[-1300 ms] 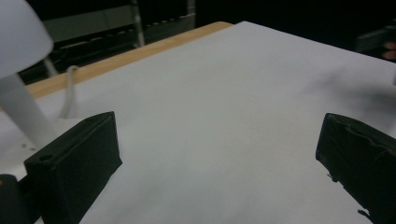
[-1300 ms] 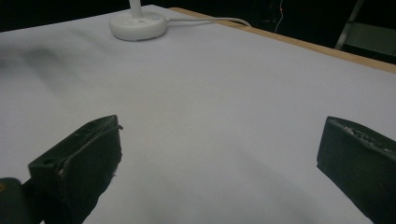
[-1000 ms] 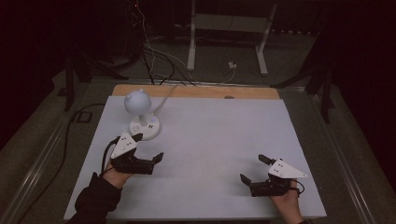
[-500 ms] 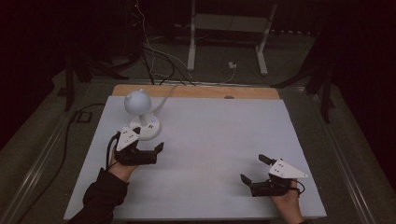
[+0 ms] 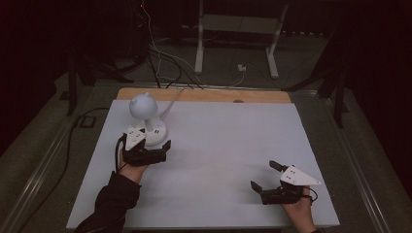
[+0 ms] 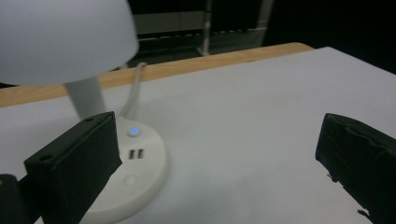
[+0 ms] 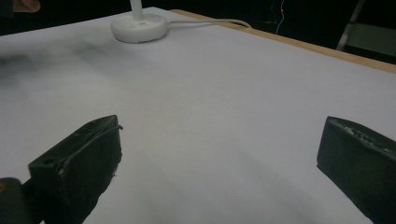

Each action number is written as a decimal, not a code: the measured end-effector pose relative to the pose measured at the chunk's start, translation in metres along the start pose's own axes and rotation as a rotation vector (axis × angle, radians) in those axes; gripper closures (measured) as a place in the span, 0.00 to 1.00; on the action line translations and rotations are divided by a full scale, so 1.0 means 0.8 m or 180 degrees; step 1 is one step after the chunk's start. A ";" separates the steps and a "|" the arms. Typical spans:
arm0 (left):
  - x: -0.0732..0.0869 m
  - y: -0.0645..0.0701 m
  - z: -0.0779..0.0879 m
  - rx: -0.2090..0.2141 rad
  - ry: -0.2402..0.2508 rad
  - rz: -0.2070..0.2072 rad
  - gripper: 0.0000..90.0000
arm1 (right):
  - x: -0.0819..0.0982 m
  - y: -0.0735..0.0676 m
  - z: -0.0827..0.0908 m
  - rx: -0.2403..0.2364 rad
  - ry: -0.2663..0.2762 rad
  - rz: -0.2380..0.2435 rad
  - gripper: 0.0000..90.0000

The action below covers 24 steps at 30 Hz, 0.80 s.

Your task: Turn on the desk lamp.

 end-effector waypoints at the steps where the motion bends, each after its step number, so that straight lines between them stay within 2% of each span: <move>1: 0.000 -0.001 -0.001 -0.0044 0.0007 0.0014 0.00 | 0.000 0.000 0.000 -0.0002 -0.0003 -0.0008 0.00; 2: 0.000 -0.002 -0.002 -0.0112 0.0014 0.0024 0.00 | 0.000 0.000 0.000 -0.0003 -0.0003 0.0000 0.00; 7: 0.002 -0.005 -0.011 -0.0231 -0.0042 0.0063 0.00 | 0.000 0.000 0.000 -0.0005 0.0001 -0.0005 0.00; 9: 0.002 -0.007 -0.014 -0.0389 -0.0047 0.0089 0.00 | 0.001 0.000 0.000 0.0000 -0.0006 0.0002 0.00; 13: 0.000 -0.012 -0.019 -0.0604 -0.0007 0.0134 0.00 | 0.000 0.001 0.001 -0.0004 0.0005 -0.0010 0.00; 17: 0.003 -0.014 -0.025 -0.0606 -0.0066 0.0167 0.00 | 0.000 0.000 0.001 -0.0007 -0.0001 -0.0003 0.00; 19: 0.004 -0.016 -0.028 -0.0700 -0.0088 0.0191 0.00 | 0.000 0.001 0.001 -0.0007 0.0003 -0.0012 0.00; 22: 0.007 -0.019 -0.033 -0.0823 -0.0114 0.0293 0.00 | 0.000 0.001 0.001 -0.0007 0.0001 -0.0007 0.00; 24: 0.008 -0.020 -0.037 -0.0829 -0.0150 0.0349 0.00 | 0.000 0.001 0.001 -0.0006 0.0002 -0.0012 0.00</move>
Point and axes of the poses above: each handheld gripper's, and its own axes: z roughly backward along the jaws, x roughly out of its underside, y roughly to its right, the point moved 6 cm from there along -z, roughly forward along the jaws, and after that the axes turned 3 degrees about y, right-handed, at the moved point
